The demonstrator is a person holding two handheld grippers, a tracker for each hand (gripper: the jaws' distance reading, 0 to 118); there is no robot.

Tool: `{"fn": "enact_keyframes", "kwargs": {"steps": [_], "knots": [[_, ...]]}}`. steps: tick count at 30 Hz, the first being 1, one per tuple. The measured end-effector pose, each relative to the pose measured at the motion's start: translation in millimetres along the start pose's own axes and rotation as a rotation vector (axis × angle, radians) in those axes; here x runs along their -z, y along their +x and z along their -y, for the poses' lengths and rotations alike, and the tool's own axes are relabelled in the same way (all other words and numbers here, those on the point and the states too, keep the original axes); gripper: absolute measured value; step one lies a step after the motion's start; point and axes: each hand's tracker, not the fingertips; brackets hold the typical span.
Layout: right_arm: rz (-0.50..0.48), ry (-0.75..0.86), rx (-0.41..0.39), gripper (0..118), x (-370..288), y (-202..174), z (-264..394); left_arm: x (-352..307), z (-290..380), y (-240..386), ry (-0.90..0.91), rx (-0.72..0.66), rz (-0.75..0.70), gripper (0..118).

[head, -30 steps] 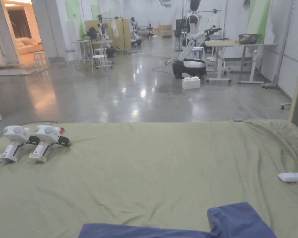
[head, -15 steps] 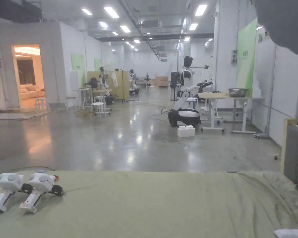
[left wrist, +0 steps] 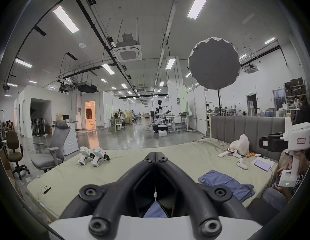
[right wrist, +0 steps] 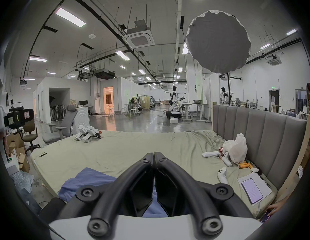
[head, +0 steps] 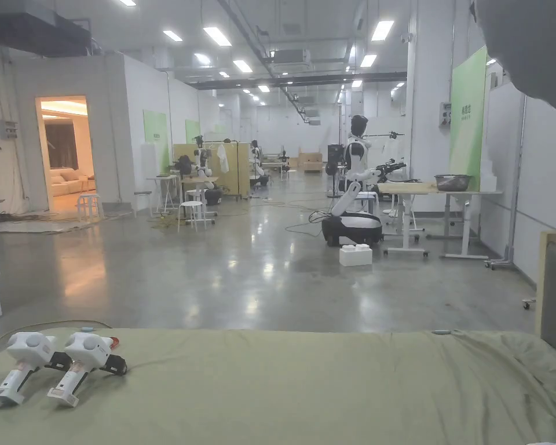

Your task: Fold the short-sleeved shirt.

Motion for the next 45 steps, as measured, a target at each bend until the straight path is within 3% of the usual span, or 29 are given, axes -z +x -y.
{"fn": "enact_keyframes", "kwargs": {"steps": [9, 12, 13, 15, 16, 17, 18, 19, 24, 27, 31, 34, 38, 39, 40, 41, 42, 45], "knots": [[-0.004, -0.043, 0.069, 0, 12.3, 8.8, 10.7, 37.1, 18.0, -24.1, -0.105, -0.057, -0.014, 0], [0.006, -0.102, 0.081, 0, 23.5, 12.9, 24.4, 79.0, 48.0, -40.5, -0.243, -0.131, 0.026, 2], [0.009, -0.119, 0.082, 0, 26.7, 14.1, 29.3, 97.2, 59.1, -49.2, -0.307, -0.157, 0.05, 10], [0.012, -0.181, 0.094, 0, 33.9, 19.5, 43.2, 142.4, 92.4, -67.9, -0.445, -0.251, 0.08, 13], [0.013, -0.197, 0.097, 0, 37.0, 21.9, 48.9, 162.5, 110.0, -75.3, -0.488, -0.285, 0.079, 28], [0.018, -0.223, 0.1, 0, 39.9, 24.4, 54.2, 186.1, 126.4, -81.8, -0.54, -0.292, 0.072, 54], [0.019, -0.255, 0.104, 0, 43.5, 27.8, 60.0, 206.4, 145.3, -87.4, -0.562, -0.278, 0.06, 68], [0.021, -0.286, 0.114, 0, 46.1, 31.6, 66.2, 226.6, 162.5, -92.8, -0.59, -0.259, 0.048, 72], [0.065, -0.399, 0.169, 0, 59.5, 49.9, 95.0, 311.9, 234.1, -112.4, -0.844, -0.189, -0.015, 71], [0.094, -0.442, 0.176, 0, 61.9, 55.6, 106.8, 339.5, 268.1, -124.9, -0.918, -0.264, -0.072, 68], [0.117, -0.499, 0.185, 0, 66.0, 61.8, 118.1, 344.1, 282.9, -116.3, -0.942, -0.228, -0.097, 43], [0.111, -0.521, 0.206, 0, 72.5, 66.4, 124.8, 342.4, 280.1, -102.6, -0.934, -0.117, -0.041, 6], [0.094, -0.54, 0.202, 0, 102.8, 73.3, 119.0, 352.7, 288.0, -87.9, -0.991, -0.038, -0.032, 3], [0.088, -0.54, 0.202, 5, 116.2, 77.8, 115.2, 355.7, 289.8, -91.4, -1.006, -0.071, -0.041, 3], [0.078, -0.541, 0.209, 22, 134.5, 85.1, 111.5, 357.3, 288.4, -96.2, -1.018, -0.118, -0.047, 3], [0.083, -0.539, 0.207, 59, 152.7, 92.2, 109.5, 358.4, 286.9, -100.1, -1.025, -0.156, -0.048, 3], [0.089, -0.573, 0.213, 73, 178.9, 102.8, 109.0, 359.4, 286.1, -104.2, -1.035, -0.187, -0.045, 3], [0.051, -0.771, 0.257, 69, 256.3, 134.9, 123.6, 360.6, 285.5, -112.9, -1.045, -0.213, -0.026, 3]]}}
